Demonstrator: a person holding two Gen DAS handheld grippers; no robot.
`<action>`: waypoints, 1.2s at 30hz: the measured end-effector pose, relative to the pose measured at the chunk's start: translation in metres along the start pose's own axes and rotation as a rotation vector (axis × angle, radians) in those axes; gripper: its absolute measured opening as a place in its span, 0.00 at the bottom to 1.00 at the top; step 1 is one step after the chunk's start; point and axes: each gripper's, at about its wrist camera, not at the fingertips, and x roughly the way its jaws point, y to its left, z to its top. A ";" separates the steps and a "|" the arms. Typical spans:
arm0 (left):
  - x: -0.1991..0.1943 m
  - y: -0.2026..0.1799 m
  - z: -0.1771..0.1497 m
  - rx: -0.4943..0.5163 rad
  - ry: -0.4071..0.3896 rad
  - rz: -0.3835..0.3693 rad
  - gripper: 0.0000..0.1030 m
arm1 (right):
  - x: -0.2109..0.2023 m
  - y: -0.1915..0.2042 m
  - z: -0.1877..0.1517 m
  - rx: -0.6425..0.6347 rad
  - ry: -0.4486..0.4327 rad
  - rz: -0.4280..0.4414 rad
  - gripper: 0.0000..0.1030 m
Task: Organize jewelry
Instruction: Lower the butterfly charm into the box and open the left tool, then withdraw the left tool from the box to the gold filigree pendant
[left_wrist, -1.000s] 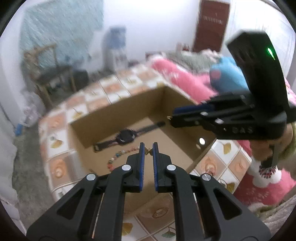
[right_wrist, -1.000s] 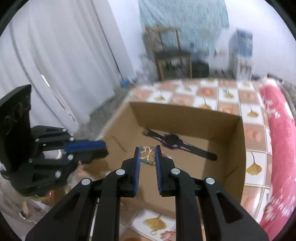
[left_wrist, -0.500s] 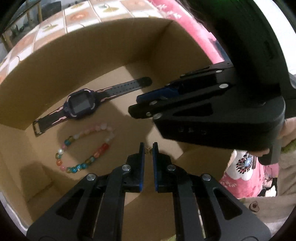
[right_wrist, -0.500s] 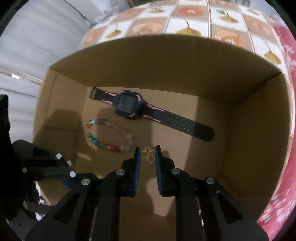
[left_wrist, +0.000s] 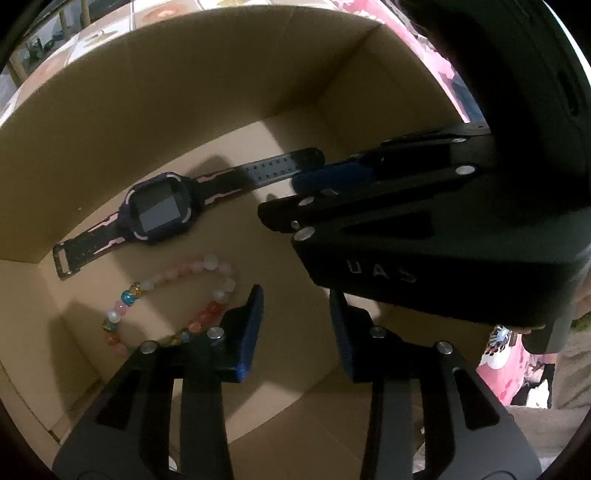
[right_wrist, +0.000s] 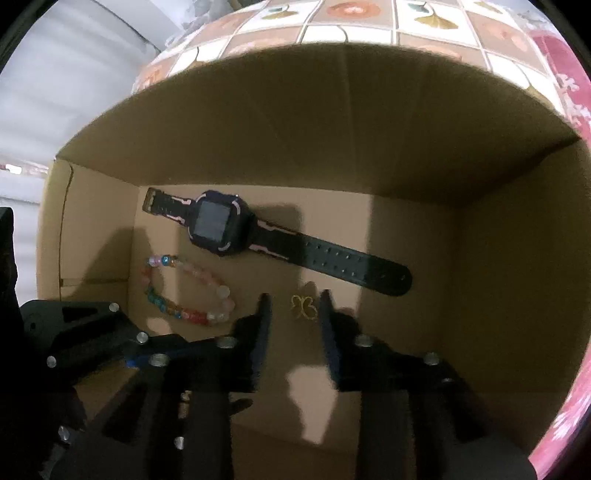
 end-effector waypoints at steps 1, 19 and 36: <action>-0.002 0.001 -0.001 -0.005 -0.004 0.004 0.39 | -0.004 0.001 -0.002 -0.004 -0.011 -0.004 0.31; -0.161 -0.013 -0.089 0.011 -0.482 0.087 0.59 | -0.191 0.019 -0.131 -0.163 -0.600 0.134 0.52; -0.110 -0.014 -0.257 -0.169 -0.633 0.198 0.72 | -0.064 0.020 -0.262 -0.004 -0.499 0.235 0.59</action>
